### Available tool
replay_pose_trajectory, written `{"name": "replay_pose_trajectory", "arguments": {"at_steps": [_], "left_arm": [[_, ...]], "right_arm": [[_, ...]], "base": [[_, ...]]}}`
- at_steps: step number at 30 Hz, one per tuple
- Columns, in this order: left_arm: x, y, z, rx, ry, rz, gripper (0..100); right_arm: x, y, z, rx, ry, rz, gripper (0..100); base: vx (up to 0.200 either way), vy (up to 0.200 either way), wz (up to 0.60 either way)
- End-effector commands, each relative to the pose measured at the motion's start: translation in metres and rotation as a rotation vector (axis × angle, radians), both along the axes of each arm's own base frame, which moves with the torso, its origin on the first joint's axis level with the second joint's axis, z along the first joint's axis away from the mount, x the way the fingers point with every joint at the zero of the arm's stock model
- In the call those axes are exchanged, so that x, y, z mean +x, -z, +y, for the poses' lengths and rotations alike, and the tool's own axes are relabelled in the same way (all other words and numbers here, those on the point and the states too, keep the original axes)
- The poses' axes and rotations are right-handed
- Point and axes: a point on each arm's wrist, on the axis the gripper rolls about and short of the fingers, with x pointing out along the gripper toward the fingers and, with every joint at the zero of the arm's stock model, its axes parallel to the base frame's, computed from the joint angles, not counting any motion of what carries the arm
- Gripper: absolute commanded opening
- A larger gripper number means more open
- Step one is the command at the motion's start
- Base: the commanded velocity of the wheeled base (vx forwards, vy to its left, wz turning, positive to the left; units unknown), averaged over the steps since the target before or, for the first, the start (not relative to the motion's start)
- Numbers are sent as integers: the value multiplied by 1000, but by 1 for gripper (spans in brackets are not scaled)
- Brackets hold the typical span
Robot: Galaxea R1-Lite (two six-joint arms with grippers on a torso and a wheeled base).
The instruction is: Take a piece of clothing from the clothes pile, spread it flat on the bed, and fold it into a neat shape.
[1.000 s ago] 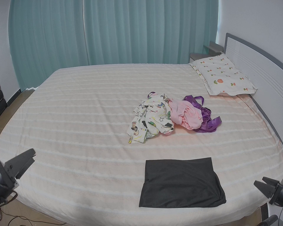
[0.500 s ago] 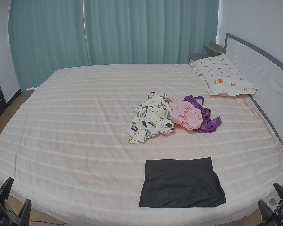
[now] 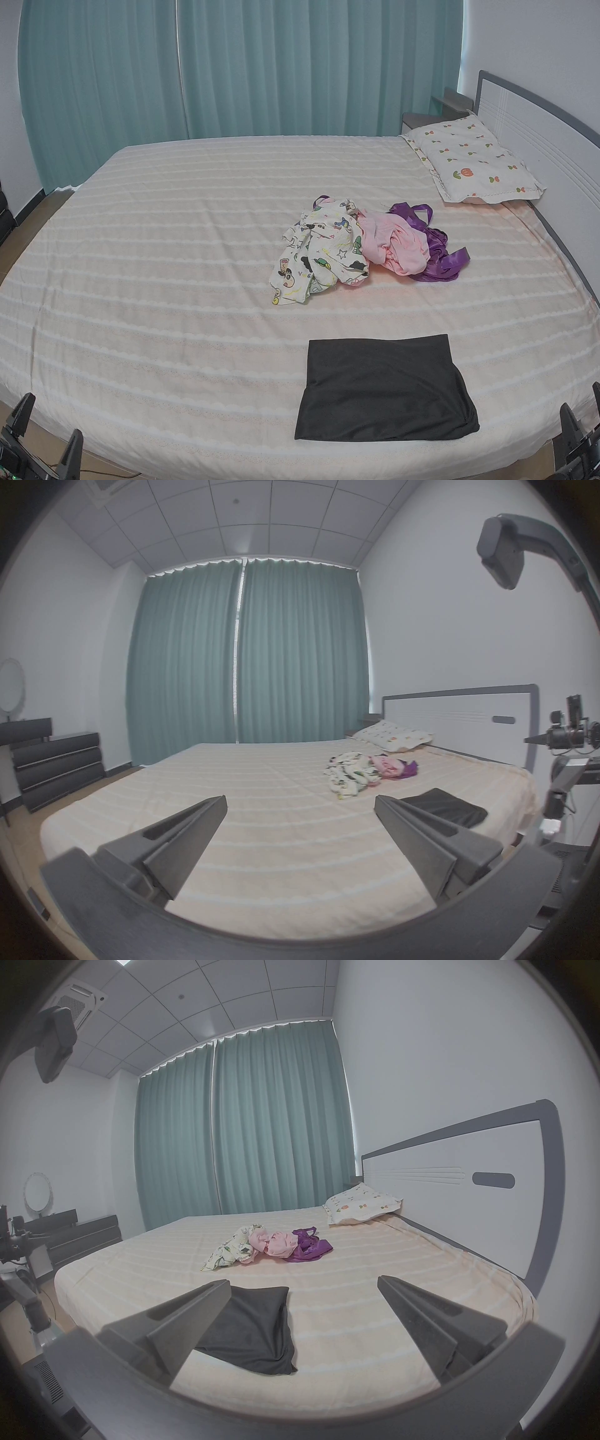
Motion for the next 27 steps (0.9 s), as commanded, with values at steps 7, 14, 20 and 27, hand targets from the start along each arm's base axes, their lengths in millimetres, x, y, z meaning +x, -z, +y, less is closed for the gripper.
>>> {"name": "replay_pose_trajectory", "arguments": {"at_steps": [7,14,20,27], "left_arm": [[2,12,4,-7,-183,90,100],[2,12,4,-11,-182,91,100],[2,12,4,-16,-182,93,100],[2,12,4,-16,-181,93,100]], "right_arm": [[-1,1,-1,-9,55,-7,100],[-1,1,-3,-10,117,-6,100],[-1,1,-3,-58,135,-6,100],[-1,1,-5,-83,209,-13,100]], "base": [[0,0,0],[0,0,0],[0,0,0],[0,0,0]]}}
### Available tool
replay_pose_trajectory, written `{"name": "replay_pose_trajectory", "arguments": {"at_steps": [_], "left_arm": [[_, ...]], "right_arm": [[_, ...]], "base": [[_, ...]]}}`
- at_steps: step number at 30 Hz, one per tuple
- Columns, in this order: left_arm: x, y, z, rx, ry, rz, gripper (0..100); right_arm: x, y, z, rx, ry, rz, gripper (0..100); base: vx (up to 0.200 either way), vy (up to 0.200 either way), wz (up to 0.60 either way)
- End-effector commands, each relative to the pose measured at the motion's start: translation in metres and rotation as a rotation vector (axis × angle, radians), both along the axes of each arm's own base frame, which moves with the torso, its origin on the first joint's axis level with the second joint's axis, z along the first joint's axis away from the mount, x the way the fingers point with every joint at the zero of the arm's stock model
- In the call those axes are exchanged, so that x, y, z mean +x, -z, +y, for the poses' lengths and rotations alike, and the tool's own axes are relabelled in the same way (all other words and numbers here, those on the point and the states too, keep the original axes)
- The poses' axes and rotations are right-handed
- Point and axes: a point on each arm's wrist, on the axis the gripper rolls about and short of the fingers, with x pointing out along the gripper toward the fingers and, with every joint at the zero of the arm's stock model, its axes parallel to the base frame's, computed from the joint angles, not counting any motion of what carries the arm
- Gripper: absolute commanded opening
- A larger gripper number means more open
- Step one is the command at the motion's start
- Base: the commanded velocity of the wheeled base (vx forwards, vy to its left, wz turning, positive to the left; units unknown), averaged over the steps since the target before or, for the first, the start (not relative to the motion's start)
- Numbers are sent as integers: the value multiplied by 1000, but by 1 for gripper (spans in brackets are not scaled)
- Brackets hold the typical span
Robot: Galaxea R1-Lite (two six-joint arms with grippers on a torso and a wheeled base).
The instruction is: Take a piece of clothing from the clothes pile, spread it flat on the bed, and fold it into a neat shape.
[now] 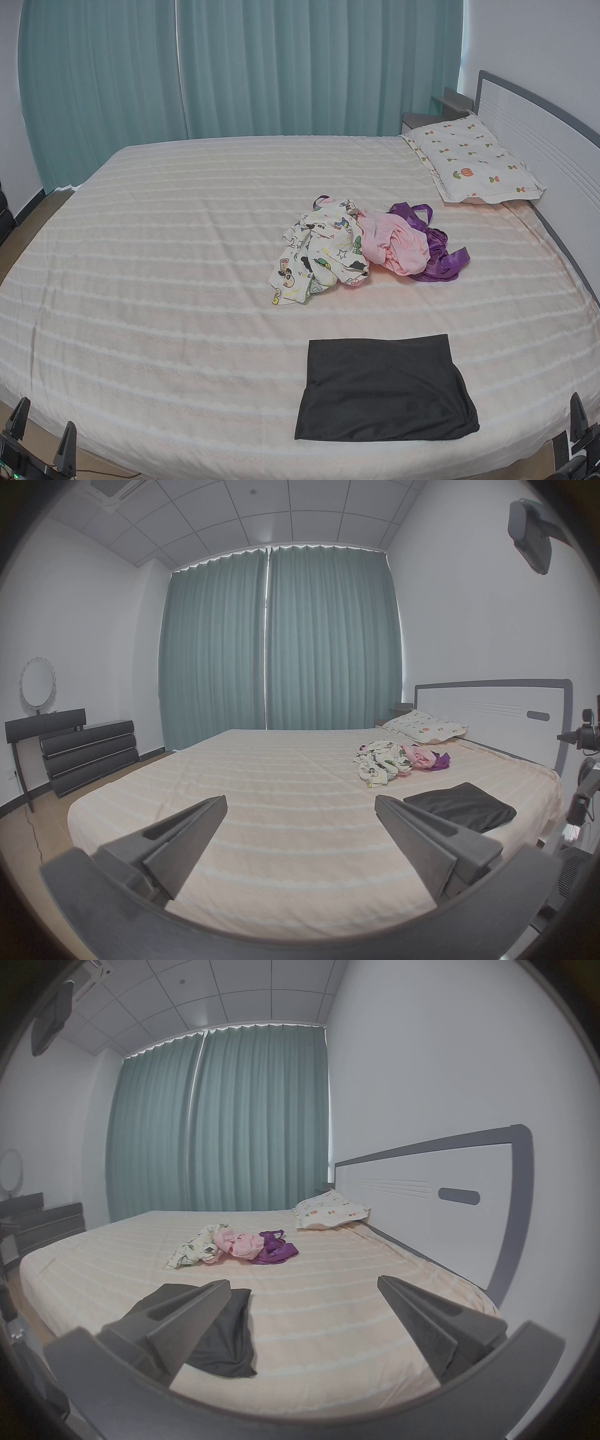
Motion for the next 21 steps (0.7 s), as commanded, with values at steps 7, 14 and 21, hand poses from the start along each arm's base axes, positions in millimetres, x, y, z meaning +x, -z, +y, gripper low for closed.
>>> {"name": "replay_pose_trajectory", "arguments": {"at_steps": [7,14,21], "left_arm": [[2,5,0,0,-2,24,100],[2,5,0,-2,0,22,100],[2,5,0,0,0,22,100]], "right_arm": [[-1,0,-1,-60,37,-2,100],[1,-2,2,-138,-97,-51,100],[2,8,4,-11,-173,33,100]], "base": [[0,0,0],[0,0,0],[0,0,0]]}}
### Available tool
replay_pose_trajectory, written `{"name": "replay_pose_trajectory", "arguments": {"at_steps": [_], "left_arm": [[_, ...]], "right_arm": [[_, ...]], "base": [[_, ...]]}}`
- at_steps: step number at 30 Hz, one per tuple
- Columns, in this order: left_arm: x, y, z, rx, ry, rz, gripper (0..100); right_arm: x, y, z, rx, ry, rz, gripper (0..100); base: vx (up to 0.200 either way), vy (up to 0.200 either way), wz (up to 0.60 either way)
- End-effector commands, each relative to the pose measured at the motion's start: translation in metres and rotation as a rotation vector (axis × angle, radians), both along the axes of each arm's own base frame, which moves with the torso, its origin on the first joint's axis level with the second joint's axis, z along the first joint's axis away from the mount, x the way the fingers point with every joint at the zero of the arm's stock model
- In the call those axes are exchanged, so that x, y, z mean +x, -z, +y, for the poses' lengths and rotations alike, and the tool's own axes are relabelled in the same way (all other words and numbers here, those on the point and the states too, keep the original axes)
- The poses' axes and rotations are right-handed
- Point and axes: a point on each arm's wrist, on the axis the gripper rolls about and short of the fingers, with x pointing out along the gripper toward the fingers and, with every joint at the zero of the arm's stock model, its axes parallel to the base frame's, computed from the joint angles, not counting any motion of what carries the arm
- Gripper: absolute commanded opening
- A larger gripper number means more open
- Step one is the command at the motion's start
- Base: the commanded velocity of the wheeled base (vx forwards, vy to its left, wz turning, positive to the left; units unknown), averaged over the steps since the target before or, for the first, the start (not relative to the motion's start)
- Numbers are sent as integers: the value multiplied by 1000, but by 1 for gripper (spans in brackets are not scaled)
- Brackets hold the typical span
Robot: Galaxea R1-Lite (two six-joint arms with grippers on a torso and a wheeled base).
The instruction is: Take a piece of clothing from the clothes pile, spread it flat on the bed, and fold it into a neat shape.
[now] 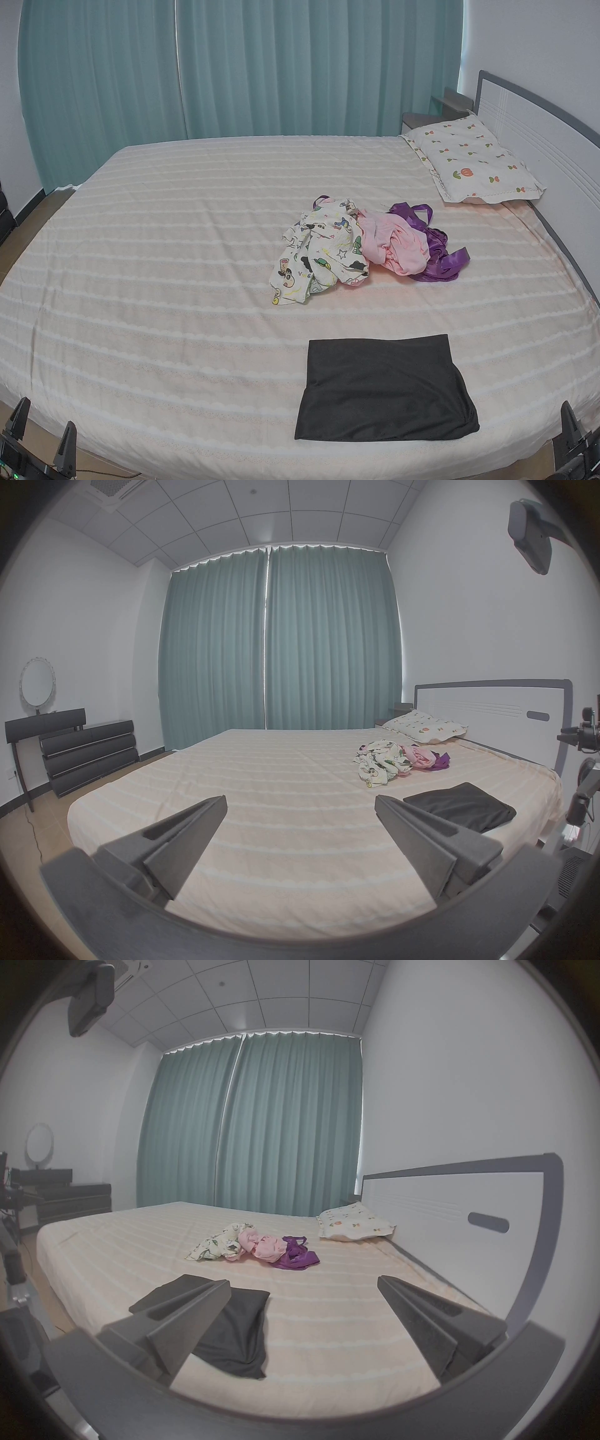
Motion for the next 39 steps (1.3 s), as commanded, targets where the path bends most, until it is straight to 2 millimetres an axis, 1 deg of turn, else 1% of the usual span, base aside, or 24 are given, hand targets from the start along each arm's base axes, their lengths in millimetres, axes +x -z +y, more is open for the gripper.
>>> {"name": "replay_pose_trajectory", "arguments": {"at_steps": [1,39], "left_arm": [[2,5,0,-1,-1,23,100],[2,5,0,1,-1,22,100]], "right_arm": [[0,10,1,112,-22,74,100],[0,9,0,124,-11,49,100]], "base": [[0,0,0],[0,0,0]]}}
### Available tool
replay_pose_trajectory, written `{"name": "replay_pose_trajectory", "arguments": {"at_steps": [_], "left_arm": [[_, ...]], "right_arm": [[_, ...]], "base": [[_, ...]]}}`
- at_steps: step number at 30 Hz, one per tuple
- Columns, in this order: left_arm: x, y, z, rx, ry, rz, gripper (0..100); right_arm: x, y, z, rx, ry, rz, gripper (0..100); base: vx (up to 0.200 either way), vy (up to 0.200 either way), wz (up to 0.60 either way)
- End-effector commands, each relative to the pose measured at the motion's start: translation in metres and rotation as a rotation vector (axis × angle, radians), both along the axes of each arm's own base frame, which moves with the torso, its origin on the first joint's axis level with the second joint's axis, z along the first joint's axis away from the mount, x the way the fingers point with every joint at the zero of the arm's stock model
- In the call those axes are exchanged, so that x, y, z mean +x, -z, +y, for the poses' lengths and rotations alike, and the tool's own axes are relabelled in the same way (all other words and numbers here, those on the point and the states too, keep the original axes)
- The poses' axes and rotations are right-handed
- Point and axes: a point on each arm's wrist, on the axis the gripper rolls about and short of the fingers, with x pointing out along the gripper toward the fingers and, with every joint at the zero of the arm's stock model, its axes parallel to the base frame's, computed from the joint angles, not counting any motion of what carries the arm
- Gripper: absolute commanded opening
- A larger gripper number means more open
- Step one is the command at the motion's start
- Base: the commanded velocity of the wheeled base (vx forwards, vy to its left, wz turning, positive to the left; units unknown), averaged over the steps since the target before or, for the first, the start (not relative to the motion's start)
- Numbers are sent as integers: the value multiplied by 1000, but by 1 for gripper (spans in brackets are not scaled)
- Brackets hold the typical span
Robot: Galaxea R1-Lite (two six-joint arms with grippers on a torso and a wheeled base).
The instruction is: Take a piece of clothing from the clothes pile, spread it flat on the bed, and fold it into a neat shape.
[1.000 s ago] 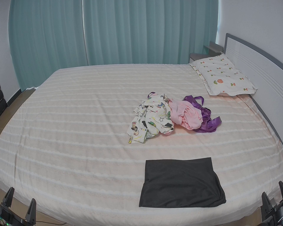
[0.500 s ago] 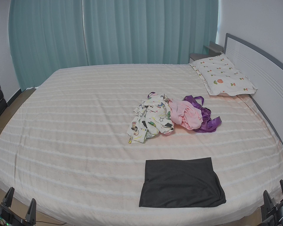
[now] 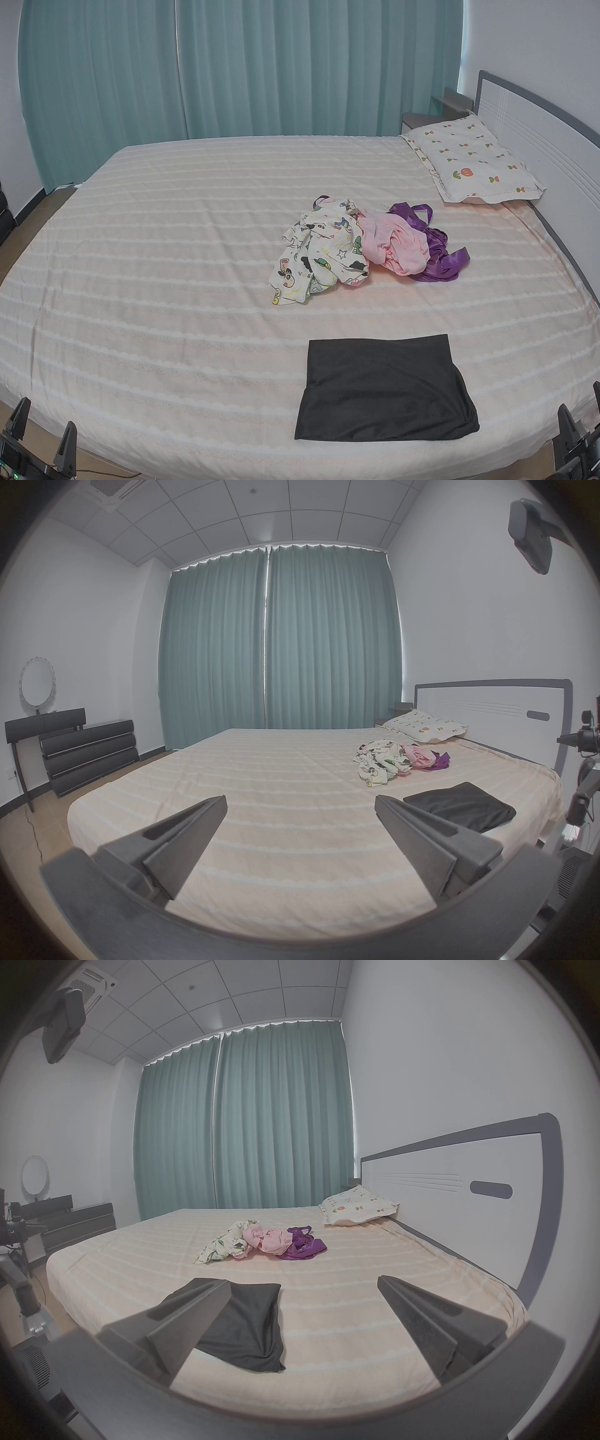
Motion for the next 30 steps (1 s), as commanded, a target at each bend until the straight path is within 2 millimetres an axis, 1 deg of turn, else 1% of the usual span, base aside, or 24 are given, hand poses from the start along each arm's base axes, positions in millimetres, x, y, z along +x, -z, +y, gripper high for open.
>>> {"name": "replay_pose_trajectory", "arguments": {"at_steps": [1,30], "left_arm": [[1,5,0,-1,-1,20,100],[1,5,0,-1,-1,20,100]], "right_arm": [[0,5,0,-2,-1,3,100],[0,5,0,-5,-2,2,100]], "base": [[0,0,0],[0,0,0]]}}
